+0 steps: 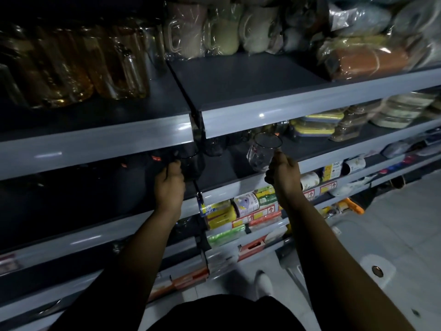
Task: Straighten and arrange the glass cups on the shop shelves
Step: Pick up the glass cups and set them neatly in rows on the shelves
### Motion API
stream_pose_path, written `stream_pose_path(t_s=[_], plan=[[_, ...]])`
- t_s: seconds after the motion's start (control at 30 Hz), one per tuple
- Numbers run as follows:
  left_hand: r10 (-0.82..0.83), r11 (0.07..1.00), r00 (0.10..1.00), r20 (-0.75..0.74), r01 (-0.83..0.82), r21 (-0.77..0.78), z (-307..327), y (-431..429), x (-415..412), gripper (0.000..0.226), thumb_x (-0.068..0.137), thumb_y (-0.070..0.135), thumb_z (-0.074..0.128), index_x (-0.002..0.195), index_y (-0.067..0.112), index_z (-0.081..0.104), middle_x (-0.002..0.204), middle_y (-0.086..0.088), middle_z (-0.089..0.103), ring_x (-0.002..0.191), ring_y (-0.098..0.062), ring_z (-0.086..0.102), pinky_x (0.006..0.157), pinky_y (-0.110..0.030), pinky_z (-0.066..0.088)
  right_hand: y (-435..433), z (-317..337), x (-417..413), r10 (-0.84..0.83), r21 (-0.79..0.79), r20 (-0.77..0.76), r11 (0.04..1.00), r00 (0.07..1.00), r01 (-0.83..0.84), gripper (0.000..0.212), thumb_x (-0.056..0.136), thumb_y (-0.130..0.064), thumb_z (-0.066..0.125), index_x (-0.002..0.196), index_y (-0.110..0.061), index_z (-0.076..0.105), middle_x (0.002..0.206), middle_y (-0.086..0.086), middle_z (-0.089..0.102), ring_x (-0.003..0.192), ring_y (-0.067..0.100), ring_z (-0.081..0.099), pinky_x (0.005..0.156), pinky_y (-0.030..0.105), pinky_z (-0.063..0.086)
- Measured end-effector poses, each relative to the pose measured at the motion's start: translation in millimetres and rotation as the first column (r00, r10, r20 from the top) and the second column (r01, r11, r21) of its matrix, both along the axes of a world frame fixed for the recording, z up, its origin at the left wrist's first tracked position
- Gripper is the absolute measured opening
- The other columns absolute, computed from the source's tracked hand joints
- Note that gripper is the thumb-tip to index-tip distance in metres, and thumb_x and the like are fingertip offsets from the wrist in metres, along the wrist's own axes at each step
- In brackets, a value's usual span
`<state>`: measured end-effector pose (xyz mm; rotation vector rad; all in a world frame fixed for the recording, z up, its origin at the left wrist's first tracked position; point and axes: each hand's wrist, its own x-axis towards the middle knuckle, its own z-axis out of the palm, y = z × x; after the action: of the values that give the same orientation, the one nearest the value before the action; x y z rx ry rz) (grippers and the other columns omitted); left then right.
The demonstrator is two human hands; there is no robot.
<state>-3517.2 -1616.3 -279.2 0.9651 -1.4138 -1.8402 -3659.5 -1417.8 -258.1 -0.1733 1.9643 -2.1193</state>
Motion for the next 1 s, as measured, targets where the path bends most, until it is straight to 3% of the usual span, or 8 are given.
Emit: stream_pose_path(t_s=[0.23,0.43,0.57,0.63,0.73,0.8,0.87,1.0], plan=[[-0.033,0.993,0.995,-0.098,0.043,0.106,28.1,14.7,44.4,0.045,0.1,0.017,0.05,0.062,0.026,0.028,0.052,0.01,0.022,0.045,-0.007,0.017,0.044,-0.023,0.016,-4.0,16.0,60.5,0.092,-0.17,0.152,0.983,0.984,-0.066,0.04,0.104,-0.017,0.044,0.072,-0.025,0.021,0.062,0.0,0.015,0.061,0.019,0.007,0.057,0.038,0.009],[0.049,0.983,0.989,-0.142,-0.023,0.182,48.8,40.3,89.0,0.043,0.1,0.022,0.053,0.062,0.027,0.033,0.051,0.011,0.026,0.042,-0.006,0.019,0.044,-0.023,0.015,2.6,28.7,98.2,0.257,-0.21,0.151,0.952,0.954,-0.223,0.048,0.104,-0.016,0.044,0.06,-0.026,0.028,0.055,-0.005,0.019,0.05,0.014,0.011,0.053,0.033,0.009],[0.153,0.963,0.983,-0.105,-0.124,0.239,64.3,60.7,126.8,0.039,0.104,0.026,0.047,0.067,0.024,0.038,0.043,0.012,0.034,0.033,-0.003,0.03,0.036,-0.016,0.025,5.9,34.6,123.3,0.386,-0.228,0.188,0.912,0.903,-0.342,0.044,0.104,-0.017,0.046,0.063,-0.023,0.031,0.059,-0.003,0.02,0.059,0.019,0.008,0.057,0.039,0.009],[0.201,0.967,0.977,-0.076,-0.185,0.174,68.0,68.6,149.1,0.038,0.106,0.027,0.044,0.068,0.023,0.044,0.043,0.01,0.042,0.036,-0.004,0.038,0.039,-0.017,0.032,4.8,36.4,138.3,0.43,-0.243,0.212,0.893,0.878,-0.378,0.045,0.104,-0.016,0.045,0.062,-0.022,0.031,0.06,-0.003,0.02,0.06,0.019,0.009,0.059,0.04,0.008],[0.253,0.965,0.966,-0.045,-0.249,0.079,67.8,75.8,189.3,0.048,0.104,0.029,0.05,0.056,0.027,0.041,0.05,0.006,0.035,0.046,-0.01,0.031,0.047,-0.024,0.026,-1.2,41.0,165.3,0.469,-0.234,0.239,0.878,0.85,-0.418,0.049,0.104,-0.016,0.046,0.057,-0.022,0.034,0.054,-0.005,0.025,0.05,0.016,0.016,0.058,0.038,0.009],[0.281,0.959,0.959,-0.047,-0.277,0.066,66.9,77.9,215.4,0.039,0.102,0.031,0.052,0.064,0.022,0.049,0.06,-0.003,0.041,0.055,-0.017,0.035,0.054,-0.029,0.03,-7.6,43.6,184.5,0.491,-0.233,0.248,0.867,0.835,-0.441,0.048,0.104,-0.016,0.046,0.058,-0.021,0.035,0.052,-0.005,0.028,0.046,0.014,0.021,0.054,0.034,0.012],[0.319,0.946,0.946,-0.053,-0.315,0.078,70.0,78.0,239.9,0.02,0.1,0.032,0.053,0.087,0.017,0.056,0.075,-0.009,0.046,0.062,-0.021,0.037,0.056,-0.031,0.033,-16.3,45.3,203.9,0.514,-0.225,0.244,0.855,0.822,-0.468,0.044,0.104,-0.014,0.046,0.061,-0.019,0.036,0.053,-0.004,0.029,0.047,0.015,0.021,0.055,0.035,0.013],[0.384,0.923,0.922,-0.052,-0.381,0.061,70.7,67.7,286.2,0.018,0.102,0.033,0.052,0.095,0.016,0.056,0.072,-0.013,0.043,0.056,-0.015,0.041,0.052,-0.028,0.035,-40.0,50.0,245.9,0.572,-0.212,0.227,0.819,0.788,-0.533,0.043,0.104,-0.013,0.044,0.062,-0.019,0.034,0.052,-0.005,0.029,0.045,0.013,0.023,0.057,0.038,0.012]])
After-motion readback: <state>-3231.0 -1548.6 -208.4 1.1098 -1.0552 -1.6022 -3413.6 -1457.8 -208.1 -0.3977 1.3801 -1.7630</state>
